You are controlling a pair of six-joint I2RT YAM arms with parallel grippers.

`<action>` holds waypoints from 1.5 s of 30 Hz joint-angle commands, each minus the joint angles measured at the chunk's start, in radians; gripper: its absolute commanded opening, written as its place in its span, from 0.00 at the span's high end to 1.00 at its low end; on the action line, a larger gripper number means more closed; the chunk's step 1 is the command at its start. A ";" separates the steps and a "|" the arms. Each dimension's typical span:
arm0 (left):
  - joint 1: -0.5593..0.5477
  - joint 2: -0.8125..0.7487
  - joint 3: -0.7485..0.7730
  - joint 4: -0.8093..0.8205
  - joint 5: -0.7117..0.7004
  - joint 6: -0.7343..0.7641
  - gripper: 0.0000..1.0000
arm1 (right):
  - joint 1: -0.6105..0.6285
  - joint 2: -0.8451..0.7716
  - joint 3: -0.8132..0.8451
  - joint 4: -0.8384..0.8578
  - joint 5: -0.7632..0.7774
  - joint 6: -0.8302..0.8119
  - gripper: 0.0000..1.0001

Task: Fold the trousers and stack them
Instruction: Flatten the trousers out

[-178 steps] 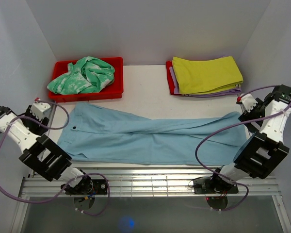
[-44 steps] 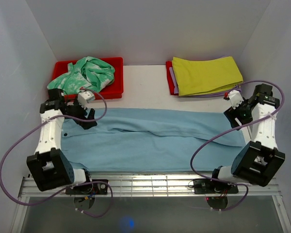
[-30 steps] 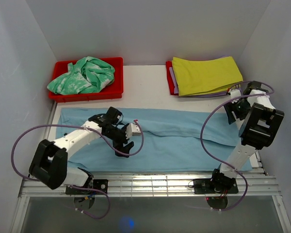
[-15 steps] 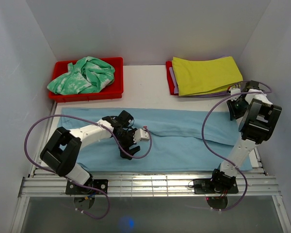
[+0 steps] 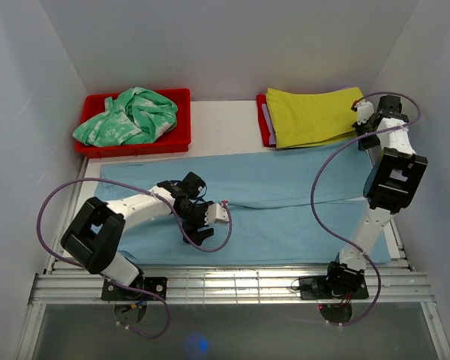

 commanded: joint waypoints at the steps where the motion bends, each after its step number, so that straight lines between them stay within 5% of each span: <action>1: -0.008 0.070 -0.086 -0.051 -0.035 0.014 0.21 | 0.010 0.050 -0.012 0.122 0.055 0.026 0.92; 4: -0.004 0.031 -0.037 -0.066 -0.015 -0.051 0.13 | 0.038 0.072 0.002 0.031 0.091 0.005 0.58; 5: -0.003 0.017 -0.017 -0.078 -0.015 -0.052 0.12 | 0.038 0.072 -0.001 0.015 0.089 -0.001 0.57; 6: 0.000 0.003 0.007 -0.089 0.009 -0.090 0.11 | 0.033 0.037 -0.012 0.010 0.091 -0.009 0.39; 11: 0.155 -0.075 0.258 -0.190 0.106 -0.242 0.08 | 0.027 -0.155 -0.182 0.009 0.114 -0.112 0.03; 15: 0.426 -0.085 0.380 -0.229 0.163 -0.299 0.08 | 0.028 -0.284 -0.253 -0.084 0.043 -0.197 0.08; 19: 0.688 -0.011 0.394 -0.211 0.112 -0.299 0.12 | 0.035 -0.268 -0.265 -0.241 -0.026 -0.190 0.00; 22: 0.799 0.049 0.387 -0.174 0.076 -0.296 0.17 | 0.044 -0.245 -0.329 -0.246 -0.064 -0.168 0.09; 30: 0.890 0.161 0.316 -0.072 -0.049 -0.224 0.29 | 0.056 -0.197 -0.549 -0.086 0.026 -0.182 0.28; 40: 0.922 0.008 0.112 -0.226 -0.095 0.092 0.72 | 0.055 -0.227 -0.629 -0.095 0.086 -0.219 0.35; 45: 0.945 -0.083 0.134 -0.322 0.012 0.154 0.69 | 0.107 -0.323 -0.500 -0.216 -0.061 -0.208 0.36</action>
